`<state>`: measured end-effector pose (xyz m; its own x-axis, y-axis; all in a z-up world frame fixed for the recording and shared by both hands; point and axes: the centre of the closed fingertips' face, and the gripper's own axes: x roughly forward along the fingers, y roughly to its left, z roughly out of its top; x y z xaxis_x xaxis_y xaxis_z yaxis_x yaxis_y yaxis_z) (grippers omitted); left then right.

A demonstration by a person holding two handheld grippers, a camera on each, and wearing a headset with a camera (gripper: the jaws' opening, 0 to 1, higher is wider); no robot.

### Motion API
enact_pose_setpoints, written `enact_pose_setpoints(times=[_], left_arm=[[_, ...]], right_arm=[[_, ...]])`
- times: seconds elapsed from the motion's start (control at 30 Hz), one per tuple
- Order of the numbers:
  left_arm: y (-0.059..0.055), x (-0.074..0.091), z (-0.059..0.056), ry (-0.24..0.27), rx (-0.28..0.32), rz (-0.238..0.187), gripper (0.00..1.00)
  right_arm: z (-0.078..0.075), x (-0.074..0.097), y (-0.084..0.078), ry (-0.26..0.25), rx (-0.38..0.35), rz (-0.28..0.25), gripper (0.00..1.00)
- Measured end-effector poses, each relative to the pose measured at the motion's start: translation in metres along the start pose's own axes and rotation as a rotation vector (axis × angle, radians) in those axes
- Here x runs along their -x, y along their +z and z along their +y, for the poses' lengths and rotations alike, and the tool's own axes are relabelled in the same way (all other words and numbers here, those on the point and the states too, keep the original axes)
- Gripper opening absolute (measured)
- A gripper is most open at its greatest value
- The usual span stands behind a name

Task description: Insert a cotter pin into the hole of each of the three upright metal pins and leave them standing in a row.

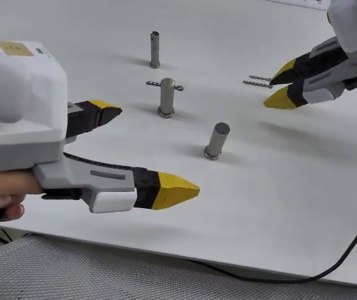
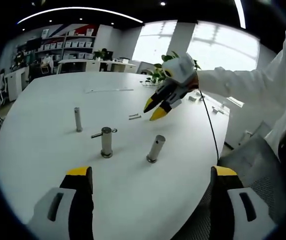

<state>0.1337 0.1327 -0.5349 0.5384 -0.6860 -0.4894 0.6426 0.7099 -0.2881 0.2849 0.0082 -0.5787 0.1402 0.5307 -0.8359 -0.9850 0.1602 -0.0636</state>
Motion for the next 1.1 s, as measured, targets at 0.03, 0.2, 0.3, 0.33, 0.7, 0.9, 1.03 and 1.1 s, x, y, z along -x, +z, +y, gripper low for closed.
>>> enact_pose_setpoints(times=[0.03,0.2,0.3,0.33,0.7,0.9,1.03,1.1], left_arm=[[0.0,0.0,0.0,-0.001,0.003,-0.001,0.97],[0.001,0.002,0.002,0.006,0.004,-0.002,0.97],[0.002,0.003,0.003,0.016,0.012,-0.009,0.97],[0.003,0.004,0.004,0.021,0.016,-0.011,0.97],[-0.003,0.006,-0.001,0.006,0.033,-0.003,0.95],[-0.002,0.006,0.0,0.006,0.032,-0.014,0.95],[-0.002,0.006,0.0,0.002,0.024,-0.013,0.93],[-0.003,0.005,0.001,0.006,0.022,-0.009,0.92]], right_arm=[[-0.001,0.0,0.001,-0.005,0.003,0.003,0.19],[-0.015,-0.009,0.0,-0.018,0.028,0.039,0.18],[-0.023,-0.016,-0.009,-0.014,0.056,0.09,0.17],[-0.023,-0.017,-0.012,-0.007,0.064,0.111,0.17],[-0.039,-0.025,-0.028,-0.031,0.074,0.183,0.13],[-0.038,-0.028,-0.027,-0.019,0.054,0.178,0.07],[-0.038,-0.029,-0.026,-0.007,0.058,0.175,0.02],[-0.037,-0.031,-0.027,0.006,0.047,0.176,0.0]])
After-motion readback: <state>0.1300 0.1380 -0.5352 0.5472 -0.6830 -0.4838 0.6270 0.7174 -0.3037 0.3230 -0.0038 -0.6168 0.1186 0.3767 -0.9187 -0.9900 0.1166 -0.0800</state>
